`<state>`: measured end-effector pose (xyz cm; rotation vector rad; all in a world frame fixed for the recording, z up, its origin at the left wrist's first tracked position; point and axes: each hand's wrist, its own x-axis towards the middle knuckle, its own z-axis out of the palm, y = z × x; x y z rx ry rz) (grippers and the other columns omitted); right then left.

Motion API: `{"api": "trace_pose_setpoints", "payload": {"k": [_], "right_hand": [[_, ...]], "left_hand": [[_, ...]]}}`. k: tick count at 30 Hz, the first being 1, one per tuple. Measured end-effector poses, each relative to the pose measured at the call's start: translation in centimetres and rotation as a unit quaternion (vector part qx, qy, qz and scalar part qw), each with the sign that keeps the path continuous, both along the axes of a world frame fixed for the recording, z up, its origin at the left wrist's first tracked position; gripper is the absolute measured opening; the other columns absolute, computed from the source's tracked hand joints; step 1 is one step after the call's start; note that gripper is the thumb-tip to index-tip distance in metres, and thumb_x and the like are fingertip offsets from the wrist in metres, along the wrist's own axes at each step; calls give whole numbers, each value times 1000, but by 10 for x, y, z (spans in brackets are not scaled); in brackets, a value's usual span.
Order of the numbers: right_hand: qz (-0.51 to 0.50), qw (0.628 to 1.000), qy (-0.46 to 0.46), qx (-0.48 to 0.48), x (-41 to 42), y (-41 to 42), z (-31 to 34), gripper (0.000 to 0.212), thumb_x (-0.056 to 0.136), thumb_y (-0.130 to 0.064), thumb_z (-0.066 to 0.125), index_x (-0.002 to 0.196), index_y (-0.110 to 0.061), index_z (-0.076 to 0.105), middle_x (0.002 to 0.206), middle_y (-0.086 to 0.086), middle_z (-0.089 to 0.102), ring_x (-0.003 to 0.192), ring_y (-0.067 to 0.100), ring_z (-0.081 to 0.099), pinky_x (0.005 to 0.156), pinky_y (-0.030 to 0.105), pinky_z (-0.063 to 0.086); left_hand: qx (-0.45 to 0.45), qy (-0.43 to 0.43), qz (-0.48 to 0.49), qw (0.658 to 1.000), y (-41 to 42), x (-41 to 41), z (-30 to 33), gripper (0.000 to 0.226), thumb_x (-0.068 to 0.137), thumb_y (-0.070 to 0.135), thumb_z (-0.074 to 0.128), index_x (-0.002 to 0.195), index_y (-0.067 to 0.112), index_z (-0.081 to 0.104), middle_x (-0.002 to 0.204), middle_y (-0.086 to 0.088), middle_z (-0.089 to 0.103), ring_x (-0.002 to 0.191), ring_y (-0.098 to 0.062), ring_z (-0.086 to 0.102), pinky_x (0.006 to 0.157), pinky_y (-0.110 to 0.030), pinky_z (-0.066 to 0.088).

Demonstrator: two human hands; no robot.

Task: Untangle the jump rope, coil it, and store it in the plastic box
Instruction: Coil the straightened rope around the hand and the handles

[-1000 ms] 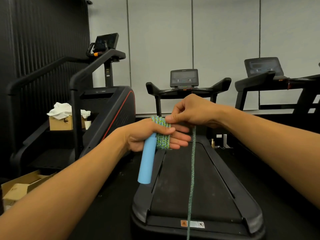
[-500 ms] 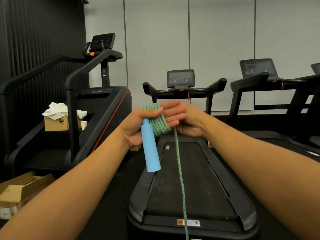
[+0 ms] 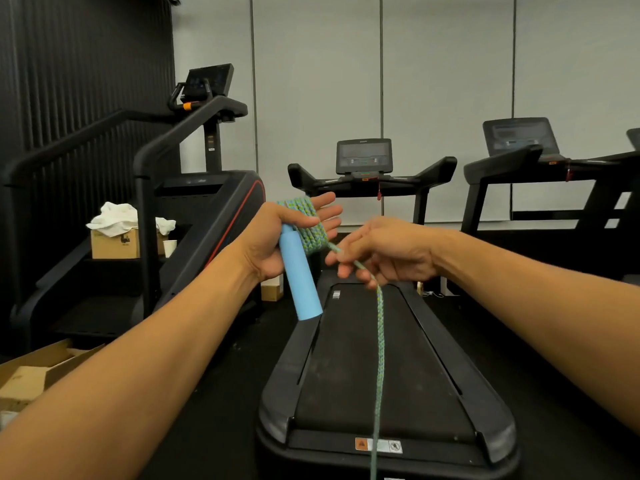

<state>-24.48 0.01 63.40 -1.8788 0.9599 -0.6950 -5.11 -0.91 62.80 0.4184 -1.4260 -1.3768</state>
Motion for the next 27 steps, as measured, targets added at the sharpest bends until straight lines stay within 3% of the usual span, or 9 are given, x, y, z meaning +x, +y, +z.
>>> {"api": "trace_pose_setpoints", "payload": {"k": [4,8,12,16,20,22,24,27], "right_hand": [[-4,998,30,-47,-6,3,11,14,94,-4,57,98,-1,70,67,5,63,47,10,47,48,23,42],[-21,991,70,-112,-8,4,25,23,89,-10,67,66,-11,70,60,4,56,47,11,44,49,24,40],[-42,973,116,-194,-8,5,32,26,81,-25,79,61,-12,67,56,1,56,48,11,47,49,24,41],[-43,960,46,-271,-4,5,33,28,72,-26,84,75,-4,66,60,1,56,49,8,48,50,24,43],[-14,969,-21,-245,-4,2,30,26,69,-30,78,70,-9,63,59,-2,56,52,7,48,50,20,42],[15,981,-92,-169,-4,-1,25,24,87,-20,68,66,-11,60,53,-5,54,46,4,49,46,18,44],[37,982,-168,-71,-2,-5,20,38,100,-7,48,64,-12,60,45,-6,52,38,3,48,41,19,44],[50,976,-213,-4,4,-10,10,33,102,-7,33,86,-13,62,49,-7,52,42,5,44,44,20,40]], "left_hand": [[20,-81,-18,996,0,3,-7,68,70,-5,49,138,3,51,136,-17,62,120,-30,62,105,-41,49],[0,-183,-57,982,13,-3,-4,43,81,-11,51,121,1,62,111,-17,73,98,-27,73,91,-35,58],[1,-232,-73,970,16,-4,-2,35,92,-11,43,122,-4,60,122,-21,69,106,-28,71,96,-36,56],[-8,-275,-146,950,16,-3,-9,49,88,-12,45,135,-1,52,135,-23,60,124,-32,61,106,-38,49],[-31,-220,-198,955,19,-7,-14,54,84,-13,52,136,1,54,135,-20,62,126,-30,60,104,-36,50],[-42,-155,-227,961,20,-7,-14,58,80,-8,66,136,0,55,135,-19,62,126,-31,60,103,-36,50],[-48,-96,-234,966,20,-8,-12,61,76,-3,73,134,0,58,135,-20,62,126,-31,60,102,-38,51],[-61,-38,-232,970,20,-11,-10,64,75,-2,73,136,2,56,140,-19,58,129,-31,57,106,-38,49]]}}
